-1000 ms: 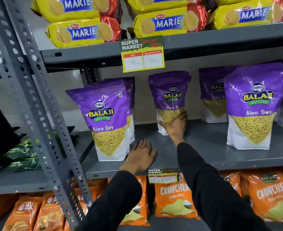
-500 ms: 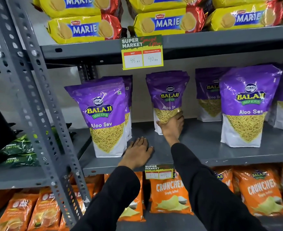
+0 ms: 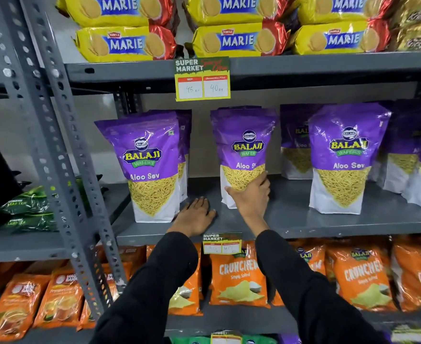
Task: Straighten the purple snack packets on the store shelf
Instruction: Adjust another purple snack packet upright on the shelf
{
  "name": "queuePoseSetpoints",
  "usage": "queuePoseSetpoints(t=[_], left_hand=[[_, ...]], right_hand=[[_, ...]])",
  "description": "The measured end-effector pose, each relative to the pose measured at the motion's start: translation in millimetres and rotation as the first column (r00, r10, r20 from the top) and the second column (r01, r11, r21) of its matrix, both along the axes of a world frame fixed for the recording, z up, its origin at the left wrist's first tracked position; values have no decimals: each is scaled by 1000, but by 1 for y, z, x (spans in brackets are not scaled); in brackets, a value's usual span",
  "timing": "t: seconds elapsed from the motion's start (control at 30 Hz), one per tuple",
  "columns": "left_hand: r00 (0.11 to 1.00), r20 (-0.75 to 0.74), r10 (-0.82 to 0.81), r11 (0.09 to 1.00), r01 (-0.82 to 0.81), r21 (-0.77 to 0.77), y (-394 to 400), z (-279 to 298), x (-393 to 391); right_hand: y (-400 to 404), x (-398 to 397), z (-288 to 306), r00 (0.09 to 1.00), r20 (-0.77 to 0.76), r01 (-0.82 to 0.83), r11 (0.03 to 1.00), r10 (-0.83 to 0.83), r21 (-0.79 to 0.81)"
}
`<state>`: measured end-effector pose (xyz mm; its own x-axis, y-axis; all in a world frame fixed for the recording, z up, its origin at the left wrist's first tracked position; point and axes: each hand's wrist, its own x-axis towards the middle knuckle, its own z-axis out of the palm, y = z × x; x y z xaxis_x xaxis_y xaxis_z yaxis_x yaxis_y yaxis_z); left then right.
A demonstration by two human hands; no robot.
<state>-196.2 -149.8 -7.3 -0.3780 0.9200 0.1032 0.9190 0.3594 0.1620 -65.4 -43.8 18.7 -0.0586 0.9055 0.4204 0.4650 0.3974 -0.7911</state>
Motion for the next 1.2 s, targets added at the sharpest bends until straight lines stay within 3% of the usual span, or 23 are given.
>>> queuePoseSetpoints(t=[0.67,1.2], left_hand=[[992,-128,-21,992,4,-129,-15,17,22],[999,-31,21,997,-23,-78,-4,3,4]], right_hand=[[-41,37,-10,1000,13,-2,998,1,62],[-36,36,-14,1000,-4,-2,997,3,79]])
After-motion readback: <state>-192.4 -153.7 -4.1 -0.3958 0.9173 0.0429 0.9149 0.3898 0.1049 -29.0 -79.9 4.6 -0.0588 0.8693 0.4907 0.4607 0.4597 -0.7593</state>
